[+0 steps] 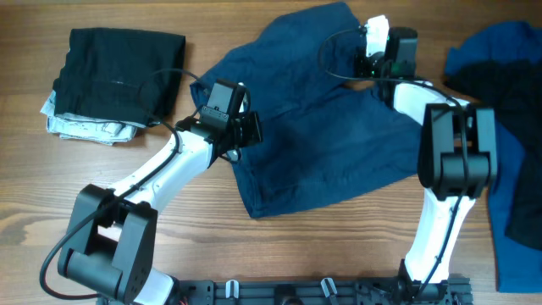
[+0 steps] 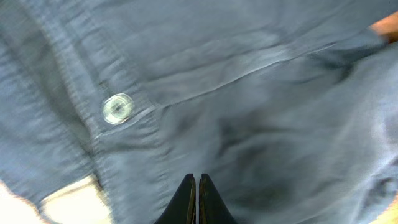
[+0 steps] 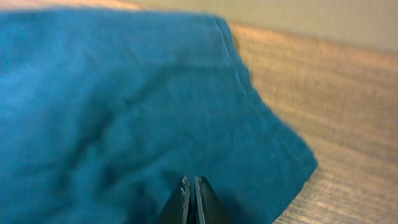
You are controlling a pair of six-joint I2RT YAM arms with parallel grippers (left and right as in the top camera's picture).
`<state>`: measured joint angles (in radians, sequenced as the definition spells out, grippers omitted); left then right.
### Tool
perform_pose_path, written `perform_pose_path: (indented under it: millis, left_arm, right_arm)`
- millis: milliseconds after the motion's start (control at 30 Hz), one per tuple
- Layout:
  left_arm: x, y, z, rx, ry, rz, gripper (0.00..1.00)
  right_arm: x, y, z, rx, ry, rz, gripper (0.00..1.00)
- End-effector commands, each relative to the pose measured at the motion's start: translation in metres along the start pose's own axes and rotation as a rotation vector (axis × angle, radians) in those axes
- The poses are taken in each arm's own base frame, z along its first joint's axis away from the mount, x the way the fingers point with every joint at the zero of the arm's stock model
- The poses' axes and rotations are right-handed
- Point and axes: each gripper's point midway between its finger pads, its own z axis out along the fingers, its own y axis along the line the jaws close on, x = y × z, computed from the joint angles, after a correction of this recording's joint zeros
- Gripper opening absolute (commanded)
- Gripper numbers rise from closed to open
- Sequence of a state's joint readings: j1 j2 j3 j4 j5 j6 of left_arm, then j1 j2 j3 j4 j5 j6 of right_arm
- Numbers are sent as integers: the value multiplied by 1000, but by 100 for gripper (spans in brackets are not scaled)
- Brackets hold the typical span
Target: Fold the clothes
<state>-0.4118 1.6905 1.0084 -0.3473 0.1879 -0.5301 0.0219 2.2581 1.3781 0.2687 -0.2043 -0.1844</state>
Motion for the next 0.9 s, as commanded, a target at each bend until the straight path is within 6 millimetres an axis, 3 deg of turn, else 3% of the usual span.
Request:
perform_pose_path:
  millis: [0, 133, 267, 367, 467, 567, 733, 867]
  left_arm:
    - [0, 15, 0, -87, -12, -5, 4]
    - [2, 24, -1, -131, -10, -8, 4]
    - [5, 31, -2, -168, -3, -10, 4]
    - [6, 36, -3, -194, -1, -11, 4]
    - [4, 45, -5, -244, -15, -6, 4]
    - [-3, 55, -8, -304, -57, -1, 4]
    - [-24, 49, -8, -286, -139, 54, 4]
    - [-47, 33, -8, -223, -234, 55, 4]
  right_arm:
    - [27, -4, 16, 21, 31, 0, 4]
    - [37, -10, 18, 37, 56, 5, 4]
    - [75, -44, 8, 208, 217, 39, 4]
    - [110, -73, -12, 329, 370, 55, 4]
    - [136, -89, -36, 370, 500, 86, 4]
    - [151, -103, -58, 394, 571, 186, 4]
    - [165, -111, -92, 431, 653, 379, 4]
    - [155, -83, -100, 283, 674, 426, 4]
